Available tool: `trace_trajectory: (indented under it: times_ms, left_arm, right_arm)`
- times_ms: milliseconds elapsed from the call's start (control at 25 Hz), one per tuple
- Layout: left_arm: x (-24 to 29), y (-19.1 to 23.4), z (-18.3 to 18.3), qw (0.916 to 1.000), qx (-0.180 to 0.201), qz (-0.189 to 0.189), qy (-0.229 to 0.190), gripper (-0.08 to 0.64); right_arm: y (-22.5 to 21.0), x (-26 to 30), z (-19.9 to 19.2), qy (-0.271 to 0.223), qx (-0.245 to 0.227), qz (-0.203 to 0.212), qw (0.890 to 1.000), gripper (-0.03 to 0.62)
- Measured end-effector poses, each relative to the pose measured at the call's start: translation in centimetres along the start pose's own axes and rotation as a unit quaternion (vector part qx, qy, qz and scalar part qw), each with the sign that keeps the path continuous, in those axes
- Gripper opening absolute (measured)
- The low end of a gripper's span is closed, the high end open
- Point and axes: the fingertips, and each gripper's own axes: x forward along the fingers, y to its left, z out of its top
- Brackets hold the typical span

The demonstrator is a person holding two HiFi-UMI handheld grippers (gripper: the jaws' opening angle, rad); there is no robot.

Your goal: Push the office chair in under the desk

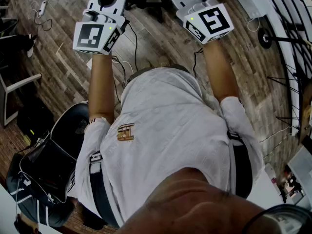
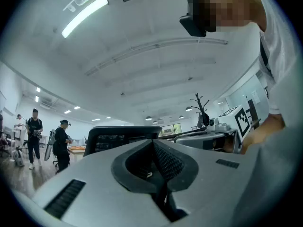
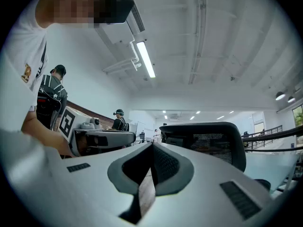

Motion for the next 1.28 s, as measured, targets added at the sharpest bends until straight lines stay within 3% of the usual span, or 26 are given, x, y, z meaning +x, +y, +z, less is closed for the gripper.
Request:
trace_trajectory:
  times_ms: [400, 680, 960, 1280]
  left_arm:
    - [1.4, 0.6, -0.8, 0.9999, 0.003, 0.006, 0.008, 0.020]
    - [3.2, 1.0, -2.0, 0.9995, 0.026, 0.007, 0.018, 0.020]
    - [4.3, 3.2, -3.1, 0.9952, 0.080, 0.031, 0.046, 0.021]
    - [5.0, 5.1, -4.5, 0.9796, 0.179, 0.017, 0.090, 0.030]
  right_arm:
    - [-1.2, 0.6, -0.4, 0.005, 0.001, 0.012, 1.000, 0.035]
    - [-3.1, 1.1, -1.1, 0.025, -0.038, 0.020, 0.999, 0.037]
    - [-4.7, 2.2, -2.4, 0.063, -0.109, 0.037, 0.991, 0.038]
    - [-5.7, 3.4, -2.9, 0.090, -0.174, 0.032, 0.980, 0.046]
